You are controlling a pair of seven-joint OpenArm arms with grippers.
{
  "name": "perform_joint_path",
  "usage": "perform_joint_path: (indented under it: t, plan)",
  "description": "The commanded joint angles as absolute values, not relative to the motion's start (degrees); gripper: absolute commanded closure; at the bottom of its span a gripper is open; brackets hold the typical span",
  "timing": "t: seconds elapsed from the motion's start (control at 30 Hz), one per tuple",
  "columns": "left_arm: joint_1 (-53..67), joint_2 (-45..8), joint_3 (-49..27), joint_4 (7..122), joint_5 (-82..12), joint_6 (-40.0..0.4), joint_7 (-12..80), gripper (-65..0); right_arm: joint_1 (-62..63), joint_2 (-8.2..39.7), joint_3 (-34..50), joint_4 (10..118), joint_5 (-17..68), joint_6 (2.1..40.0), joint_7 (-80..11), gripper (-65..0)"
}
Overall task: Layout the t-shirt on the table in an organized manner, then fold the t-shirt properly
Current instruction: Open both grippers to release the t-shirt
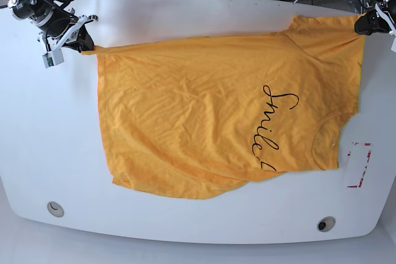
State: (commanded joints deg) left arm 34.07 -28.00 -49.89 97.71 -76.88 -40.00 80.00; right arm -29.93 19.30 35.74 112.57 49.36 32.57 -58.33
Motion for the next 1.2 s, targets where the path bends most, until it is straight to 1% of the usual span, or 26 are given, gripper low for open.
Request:
perform_joint_path:
  t: [0.1, 0.2, 0.23, 0.27, 0.37, 0.47, 0.6, 0.77, 0.9, 1.07, 1.2]
  plan:
    - [34.9, -29.1, -49.7, 97.8, -76.9, -40.0, 80.0, 0.0, -30.4, 18.6, 35.7, 112.6, 49.3, 32.5, -58.3, -10.3]
    - [35.6, -29.4, -49.7, 97.8, -77.0, -40.0, 80.0, -10.1, -31.2, 18.2, 35.7, 112.6, 49.3, 32.5, -58.3, -25.8]
    - [35.9, -29.4, -49.8, 97.8, -77.0, -40.0, 80.0, -12.9, -31.3, 18.2, 35.7, 112.6, 49.3, 32.5, -58.3, -29.0]
    - [36.4, -29.4, -50.0, 97.8, -77.0, -40.0, 80.0, -17.5, -31.5, 18.2, 35.8, 112.6, 49.3, 32.5, -58.3, -34.2]
    - [37.2, -29.5, -50.1, 97.8, -77.0, -40.0, 80.0, -25.4, -32.4, 18.2, 35.8, 112.6, 49.4, 32.5, -58.3, -42.6]
    - [38.1, -29.7, -50.2, 97.8, -76.9, -40.0, 80.0, -26.9, -32.7, 18.2, 35.8, 112.7, 49.6, 32.5, -58.3, -47.7]
    - [39.0, -30.9, -50.2, 97.5, -76.7, -40.0, 80.0, -27.1, -33.7, 18.2, 37.9, 112.7, 49.6, 32.5, -58.4, -50.7]
    - [38.9, -30.9, -51.3, 97.4, -76.6, -40.0, 80.0, -27.1, -33.0, 18.3, 41.3, 112.4, 49.3, 32.7, -58.4, -50.7]
    - [37.5, -30.9, -53.1, 97.5, -76.6, -40.0, 80.0, -27.2, -29.2, 18.8, 41.3, 112.2, 48.7, 32.7, -58.4, -50.9]
    - [28.7, -30.9, -52.1, 97.5, -76.6, -40.0, 80.0, -27.2, -19.6, 19.8, 38.5, 109.5, 43.5, 32.7, -58.4, -50.9]
    - [21.5, -30.9, -51.0, 97.3, -76.5, -40.0, 80.0, -27.2, -9.2, 19.8, 34.6, 103.1, 37.3, 33.1, -58.4, -50.9]
